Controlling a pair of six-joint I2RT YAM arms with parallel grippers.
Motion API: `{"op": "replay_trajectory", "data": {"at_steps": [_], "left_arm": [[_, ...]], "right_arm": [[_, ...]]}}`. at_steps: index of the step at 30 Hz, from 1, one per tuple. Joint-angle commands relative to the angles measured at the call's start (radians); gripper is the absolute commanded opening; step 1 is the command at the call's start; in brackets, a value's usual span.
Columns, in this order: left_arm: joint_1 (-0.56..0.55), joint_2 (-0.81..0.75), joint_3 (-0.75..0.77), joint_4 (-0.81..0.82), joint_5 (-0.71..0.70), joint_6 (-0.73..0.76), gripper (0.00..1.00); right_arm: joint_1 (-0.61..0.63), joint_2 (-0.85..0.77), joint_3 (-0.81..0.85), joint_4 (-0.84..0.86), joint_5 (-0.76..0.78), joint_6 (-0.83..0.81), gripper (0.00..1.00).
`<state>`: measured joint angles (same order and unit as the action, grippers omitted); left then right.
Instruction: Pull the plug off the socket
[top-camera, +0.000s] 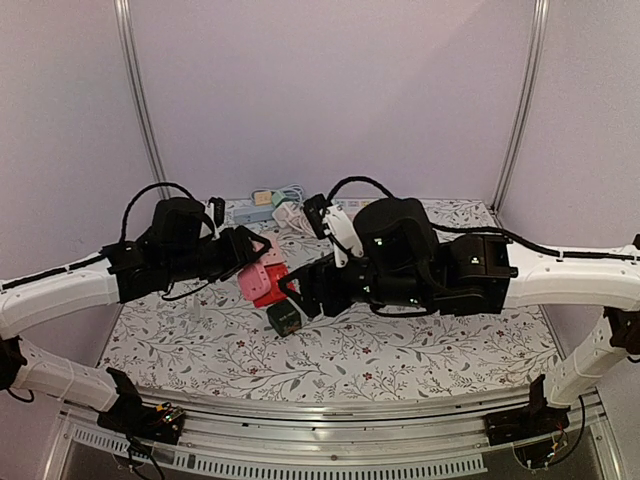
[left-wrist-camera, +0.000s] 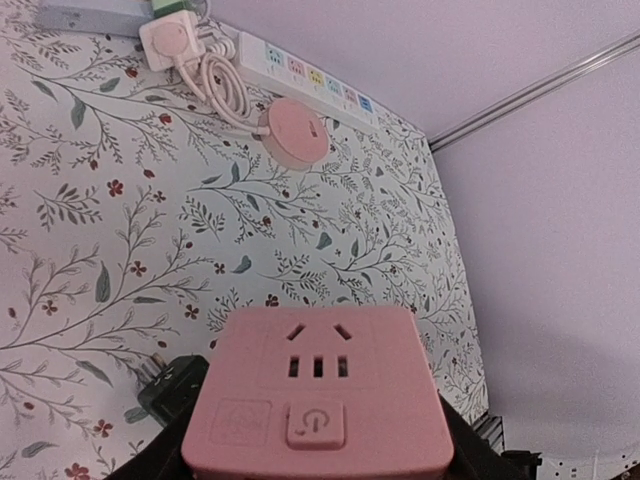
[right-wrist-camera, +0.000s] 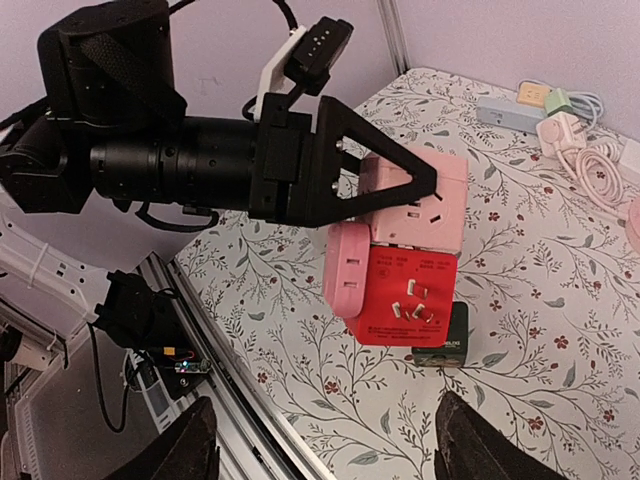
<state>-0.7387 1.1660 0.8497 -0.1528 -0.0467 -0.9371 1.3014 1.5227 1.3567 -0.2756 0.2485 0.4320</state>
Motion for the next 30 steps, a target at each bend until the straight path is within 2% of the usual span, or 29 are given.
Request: {"op": "replay_trajectory", "data": {"at_steps": [1, 10, 19, 30], "left_arm": [[-0.050, 0.017, 0.009, 0.078, -0.051, -0.039, 0.04], [-0.091, 0.054, -0.003, 0.136, -0.039, -0.091, 0.03], [-0.106, 0.042, -0.022, 0.187, -0.037, -0.105, 0.03], [-0.110, 0.020, -0.030, 0.180, -0.041, -0.104, 0.03]], "right_arm": [[0.001, 0.071, 0.068, -0.048, -0.038, -0.032, 0.70], [-0.002, 0.208, 0.227, -0.155, 0.039, 0.021, 0.58], [-0.004, 0.313, 0.307, -0.180, 0.069, 0.027, 0.54], [-0.021, 0.346, 0.321, -0.199, 0.087, 0.030, 0.53]]}}
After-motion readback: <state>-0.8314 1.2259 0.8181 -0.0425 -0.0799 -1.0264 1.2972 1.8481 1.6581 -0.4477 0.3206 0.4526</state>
